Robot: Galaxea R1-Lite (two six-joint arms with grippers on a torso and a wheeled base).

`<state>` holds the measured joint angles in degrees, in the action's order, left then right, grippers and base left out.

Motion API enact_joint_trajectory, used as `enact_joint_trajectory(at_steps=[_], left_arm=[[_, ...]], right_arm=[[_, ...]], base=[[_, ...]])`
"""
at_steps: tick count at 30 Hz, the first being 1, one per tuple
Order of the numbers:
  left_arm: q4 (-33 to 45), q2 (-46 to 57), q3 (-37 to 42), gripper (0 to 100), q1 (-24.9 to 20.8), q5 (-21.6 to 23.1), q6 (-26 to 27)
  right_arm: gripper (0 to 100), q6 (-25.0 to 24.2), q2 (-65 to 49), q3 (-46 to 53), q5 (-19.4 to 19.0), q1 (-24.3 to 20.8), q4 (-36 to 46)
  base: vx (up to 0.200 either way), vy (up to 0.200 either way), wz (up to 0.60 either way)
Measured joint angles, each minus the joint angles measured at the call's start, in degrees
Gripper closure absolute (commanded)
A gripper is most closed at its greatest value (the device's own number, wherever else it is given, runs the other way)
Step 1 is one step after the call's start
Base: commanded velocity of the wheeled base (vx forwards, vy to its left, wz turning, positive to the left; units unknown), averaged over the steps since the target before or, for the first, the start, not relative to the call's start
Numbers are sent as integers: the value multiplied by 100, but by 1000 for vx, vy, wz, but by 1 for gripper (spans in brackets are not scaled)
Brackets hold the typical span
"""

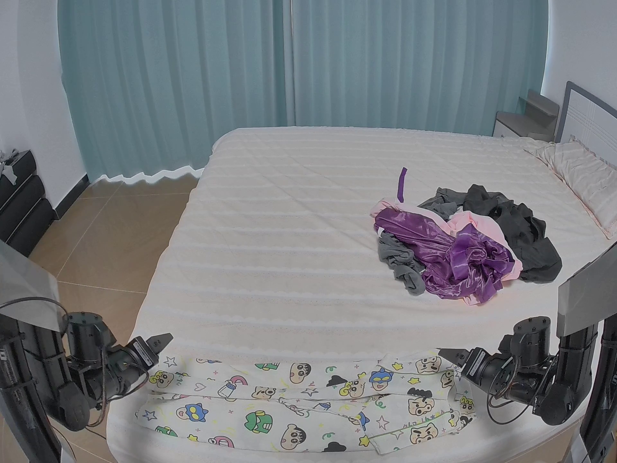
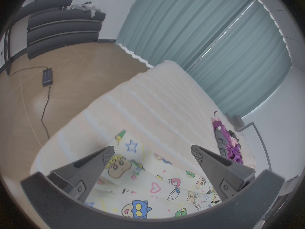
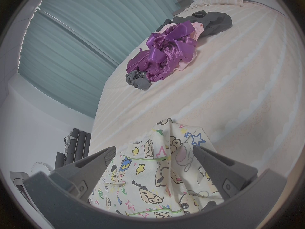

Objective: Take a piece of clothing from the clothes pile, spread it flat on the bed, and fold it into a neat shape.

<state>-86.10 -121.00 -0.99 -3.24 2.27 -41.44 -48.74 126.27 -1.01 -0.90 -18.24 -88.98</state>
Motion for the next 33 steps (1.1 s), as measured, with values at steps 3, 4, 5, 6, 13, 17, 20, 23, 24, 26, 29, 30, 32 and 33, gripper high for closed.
enact_joint_trajectory(at_steps=[3, 4, 5, 6, 13, 17, 20, 23, 24, 26, 29, 30, 32, 33], left_arm=[[141, 358, -2, 0, 317, 375, 496], [222, 466, -2, 0, 451, 541, 764], [268, 518, 0, 0, 535, 651, 930], [333, 601, 2, 0, 699, 842, 1200], [1064, 819, -2, 0, 1562, 1869, 3096], [1502, 596, -2, 0, 1813, 2157, 4128], [1726, 341, -50, 0, 1862, 2272, 4329], [1940, 144, -212, 0, 1824, 2321, 4073], [1976, 122, -240, 0, 1813, 2326, 3991], [2247, 26, -411, 0, 1724, 2341, 3569], [2671, -57, -673, 0, 1608, 2352, 3348], [2833, -77, -752, 0, 1577, 2349, 3337], [3033, -99, -852, 0, 1537, 2343, 3329], [3224, -121, -957, 0, 1503, 2327, 3329]], right_arm=[[0, 0, 2, 0, 4, 5, 2], [0, 2, 2, 0, 4, 5, 0], [0, 2, 2, 0, 4, 5, 0], [0, 5, 2, 0, 6, 5, 0], [0, 7, 13, 0, 11, 5, 0], [0, 11, 57, 0, 12, 2, 0], [0, 11, 94, 0, 46, -1, 0], [0, 13, 124, 0, 66, -6, 0], [0, 11, 132, 0, 68, -9, 0], [0, 13, 157, 0, 77, -26, 0], [0, 16, 190, 0, 83, -55, 0], [0, 13, 197, 0, 85, -56, 0], [0, 13, 206, 0, 88, -67, 0], [0, 13, 212, 0, 90, -72, 0]], base=[[0, 0, 0], [0, 0, 0], [0, 0, 0], [0, 0, 0], [0, 0, 0], [0, 0, 0], [0, 0, 0], [0, 0, 0], [0, 0, 0], [0, 0, 0], [0, 0, 0], [0, 0, 0], [0, 0, 0], [0, 0, 0]])
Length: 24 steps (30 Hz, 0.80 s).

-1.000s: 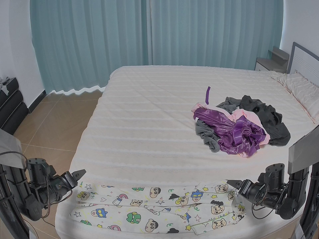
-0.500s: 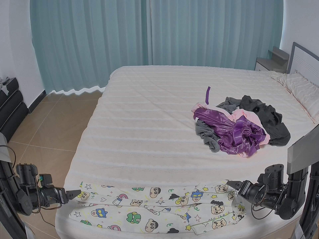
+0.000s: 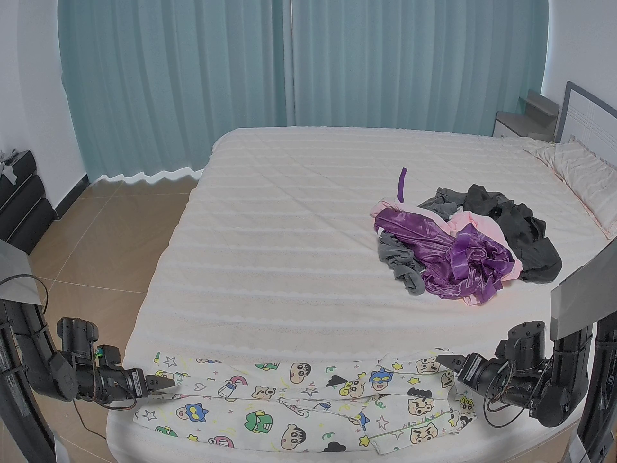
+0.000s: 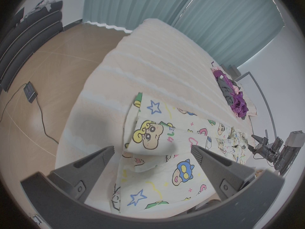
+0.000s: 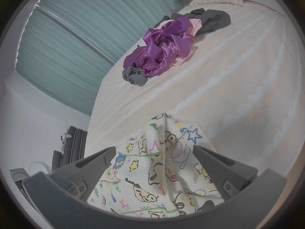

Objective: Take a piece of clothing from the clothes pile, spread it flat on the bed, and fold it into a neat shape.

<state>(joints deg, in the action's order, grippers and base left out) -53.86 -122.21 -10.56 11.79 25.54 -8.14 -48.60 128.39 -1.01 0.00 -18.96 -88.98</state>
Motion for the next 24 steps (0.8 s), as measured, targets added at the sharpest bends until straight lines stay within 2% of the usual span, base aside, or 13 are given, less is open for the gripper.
enact_joint_trajectory(at_steps=[6, 12, 19, 24], left_arm=[[322, -67, -377, 0, -123, -140, 10], [304, -238, -529, 0, -399, -679, 21], [284, -406, -573, 0, -708, -901, 122], [271, -496, -564, 0, -884, -1268, 207]], right_arm=[[0, 0, 20, 0, 0, -9, 0], [0, 0, 20, 0, 7, -9, 0], [0, 0, 20, 0, 10, -9, 0], [0, 0, 20, 0, 10, -9, 2]], base=[[0, 0, 0], [0, 0, 0], [0, 0, 0], [0, 0, 0]])
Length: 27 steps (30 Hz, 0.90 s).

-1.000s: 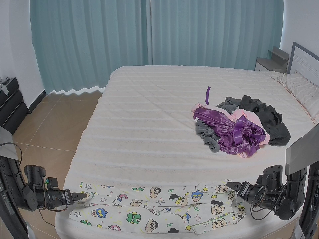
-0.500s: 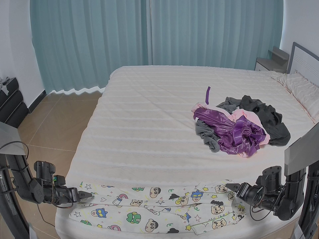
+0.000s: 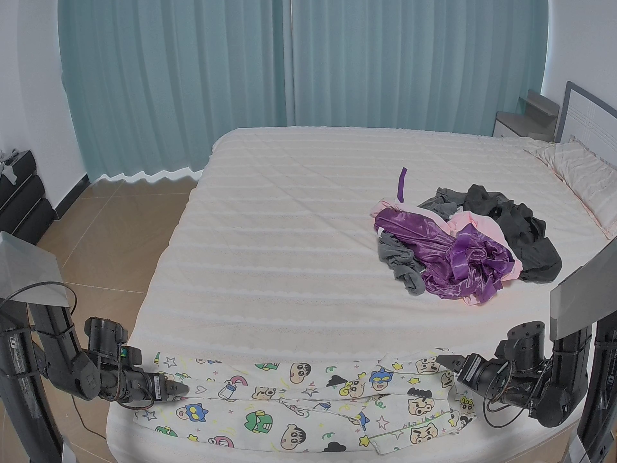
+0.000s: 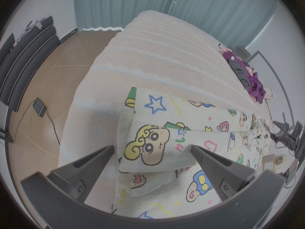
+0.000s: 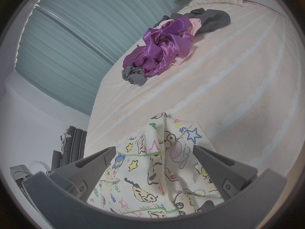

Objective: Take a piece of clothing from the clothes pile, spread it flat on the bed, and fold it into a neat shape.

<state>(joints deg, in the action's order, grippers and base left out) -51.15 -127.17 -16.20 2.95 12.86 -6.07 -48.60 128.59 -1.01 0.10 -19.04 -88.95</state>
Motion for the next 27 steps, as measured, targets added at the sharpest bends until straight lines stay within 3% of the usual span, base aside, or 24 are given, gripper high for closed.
enact_joint_trajectory(at_steps=[7, 8, 27], left_arm=[[-9, -89, 9, 0, -221, -222, 41], [-9, -98, 5, 100, -235, -227, 35], [27, 179, 135, 100, -141, -26, -282]], right_arm=[[0, 0, -2, 0, 0, 0, -2], [0, 0, -2, 0, 1, 0, -2], [0, -9, -9, 0, 79, 55, -2]], base=[[0, 0, 0], [0, 0, 0], [0, 0, 0]])
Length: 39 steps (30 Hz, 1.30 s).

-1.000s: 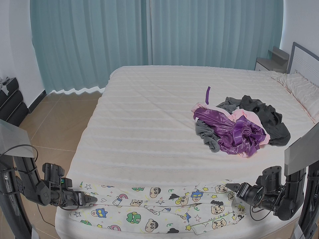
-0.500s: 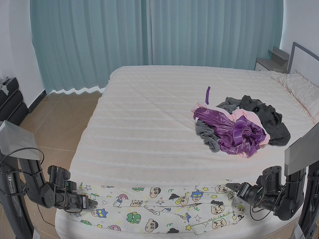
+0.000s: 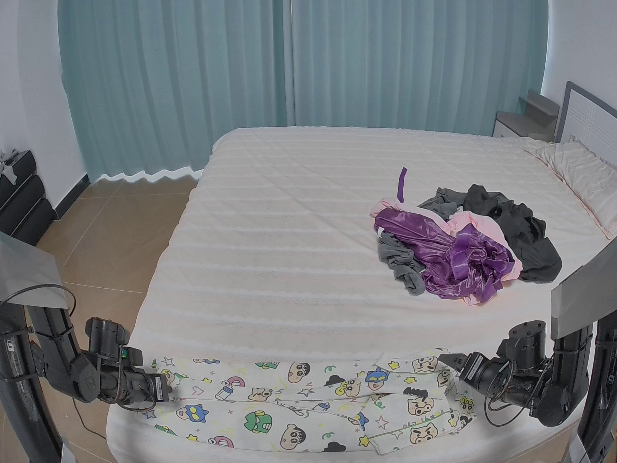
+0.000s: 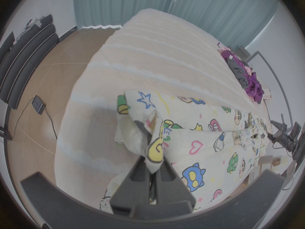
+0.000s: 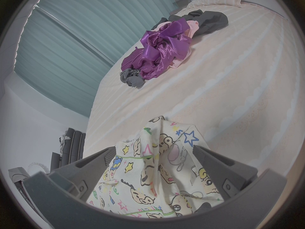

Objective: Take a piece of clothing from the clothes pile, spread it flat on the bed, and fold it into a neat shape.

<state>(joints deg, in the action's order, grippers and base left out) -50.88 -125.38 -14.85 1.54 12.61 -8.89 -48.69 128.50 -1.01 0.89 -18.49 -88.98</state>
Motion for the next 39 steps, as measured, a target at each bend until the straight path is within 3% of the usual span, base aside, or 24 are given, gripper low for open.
enact_joint_trajectory(at_steps=[9, 17, 32, 39], left_arm=[[307, 653, -15, 100, 794, 157, -17], [1101, 1317, -304, 100, 1449, 371, 98], [3494, 2133, -1787, 100, 3449, 905, 1190], [4342, 2560, -2402, 100, 3945, 945, 1359]], right_arm=[[0, 0, -13, 0, 0, 4, 0], [0, -2, -13, 0, -7, -2, 0], [0, 0, -13, 0, -2, -2, 0], [0, 0, -17, 0, -2, -2, 2]], base=[[0, 0, 0], [0, 0, 0], [0, 0, 0], [0, 0, 0]])
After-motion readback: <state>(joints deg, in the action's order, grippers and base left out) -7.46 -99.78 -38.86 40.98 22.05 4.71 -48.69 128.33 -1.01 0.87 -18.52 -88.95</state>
